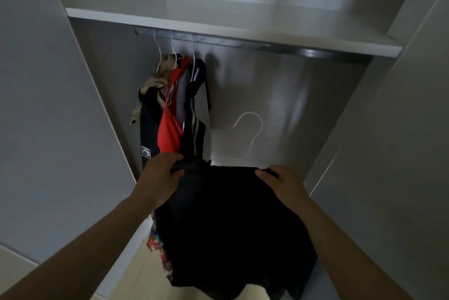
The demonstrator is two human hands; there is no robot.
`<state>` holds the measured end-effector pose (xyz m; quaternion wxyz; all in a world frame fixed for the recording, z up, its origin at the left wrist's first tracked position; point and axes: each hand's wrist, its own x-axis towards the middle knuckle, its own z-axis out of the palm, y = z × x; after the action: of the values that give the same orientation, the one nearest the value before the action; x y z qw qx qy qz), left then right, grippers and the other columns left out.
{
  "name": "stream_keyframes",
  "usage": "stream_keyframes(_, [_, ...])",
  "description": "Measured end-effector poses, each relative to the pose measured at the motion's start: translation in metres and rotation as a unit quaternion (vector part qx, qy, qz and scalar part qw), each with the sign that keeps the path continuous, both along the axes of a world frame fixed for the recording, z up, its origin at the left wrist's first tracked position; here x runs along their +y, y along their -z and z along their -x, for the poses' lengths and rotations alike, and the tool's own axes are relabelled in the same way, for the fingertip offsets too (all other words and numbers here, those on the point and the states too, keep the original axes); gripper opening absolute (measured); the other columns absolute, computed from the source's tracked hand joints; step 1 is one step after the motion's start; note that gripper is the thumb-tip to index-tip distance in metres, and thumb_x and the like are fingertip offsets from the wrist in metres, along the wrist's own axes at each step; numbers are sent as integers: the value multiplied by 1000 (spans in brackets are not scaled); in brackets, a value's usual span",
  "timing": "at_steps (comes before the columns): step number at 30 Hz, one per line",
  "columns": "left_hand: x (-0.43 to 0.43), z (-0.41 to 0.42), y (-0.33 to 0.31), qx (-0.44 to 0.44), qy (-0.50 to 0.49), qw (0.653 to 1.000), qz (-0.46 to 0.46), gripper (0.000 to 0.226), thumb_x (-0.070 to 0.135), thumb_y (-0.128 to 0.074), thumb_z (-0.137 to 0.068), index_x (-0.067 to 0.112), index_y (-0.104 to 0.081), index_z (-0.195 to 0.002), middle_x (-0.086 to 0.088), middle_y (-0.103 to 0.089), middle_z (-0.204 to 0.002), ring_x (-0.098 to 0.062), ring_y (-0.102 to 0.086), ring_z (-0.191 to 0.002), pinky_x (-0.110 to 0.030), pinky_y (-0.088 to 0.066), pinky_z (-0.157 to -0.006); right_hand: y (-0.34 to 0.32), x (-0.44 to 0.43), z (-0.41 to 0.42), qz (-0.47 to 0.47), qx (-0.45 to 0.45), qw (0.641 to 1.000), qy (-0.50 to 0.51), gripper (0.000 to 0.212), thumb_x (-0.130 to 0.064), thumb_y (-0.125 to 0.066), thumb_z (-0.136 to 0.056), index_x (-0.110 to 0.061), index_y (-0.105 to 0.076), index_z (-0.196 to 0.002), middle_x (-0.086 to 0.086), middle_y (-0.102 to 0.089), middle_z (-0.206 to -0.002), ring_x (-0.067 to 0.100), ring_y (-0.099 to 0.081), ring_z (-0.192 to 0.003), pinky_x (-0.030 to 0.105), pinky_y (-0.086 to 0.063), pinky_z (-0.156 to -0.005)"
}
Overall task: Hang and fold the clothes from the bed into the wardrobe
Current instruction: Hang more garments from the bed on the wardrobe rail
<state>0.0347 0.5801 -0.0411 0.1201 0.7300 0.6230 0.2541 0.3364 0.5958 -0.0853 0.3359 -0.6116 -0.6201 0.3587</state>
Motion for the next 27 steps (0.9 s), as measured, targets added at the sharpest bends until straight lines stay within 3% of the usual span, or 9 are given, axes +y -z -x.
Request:
stream_keyframes(3, [7,-11,-1,-35,8,999,-2,32,10,-63,-87,9,-63,-120,-9,-63,-118,-23,-57,-108,-17,-33,-85,1,-2,-4,9,-31,997,67,45,-43,-58,-91,-7,-53,-63,4,-51,-55,16,-51,-53,30,-36,-57])
stream_keyframes(7, [16,-12,-1,-64,29,997,29,29,13,-59,-91,11,-62,-120,-6,-62,-119,-16,-58,-103,-18,-36,-83,2,1,1,26,-56,987,147,48,-42,-54,-93,3,-65,-81,18,-66,-77,29,-64,-78,31,-40,-60])
stream_keyframes(10, [24,-2,-3,-72,48,995,42,24,9,-57,-92,7,-65,-114,-5,-65,-114,-17,-60,-102,-21,-40,-83,-3,11,13,46,-58,983,166,49,-36,-50,-95,6,-55,-71,26,-56,-69,39,-55,-68,33,-33,-58])
stream_keyframes(13, [32,16,-3,-77,63,994,49,21,7,-54,-93,7,-66,-111,-3,-66,-111,-14,-60,-100,-21,-41,-83,-12,25,35,63,-23,984,163,38,-30,-47,-93,-10,-41,-61,13,-40,-59,23,-41,-58,32,-31,-61])
stream_keyframes(18, [51,49,-6,-75,70,995,10,20,3,-53,-92,3,-68,-106,-4,-66,-112,-16,-59,-100,-21,-40,-86,-30,54,78,23,-30,987,158,40,-24,-43,-98,-9,-43,-61,7,-45,-61,20,-46,-59,29,-34,-58])
stream_keyframes(22, [59,64,-6,-83,78,993,-3,19,1,-53,-92,4,-69,-101,-2,-66,-106,-20,-60,-101,-27,-44,-90,-46,76,94,-10,-54,989,137,29,-23,-38,-100,-5,-53,-83,7,-51,-76,17,-48,-70,24,-33,-54])
stream_keyframes(27, [79,74,-7,-86,58,994,16,21,5,-52,-93,4,-67,-107,-4,-65,-114,-20,-59,-106,-29,-44,-95,-58,117,108,-58,-97,989,100,29,-24,-39,-101,-15,-39,-73,-3,-42,-66,9,-37,-55,17,-27,-46])
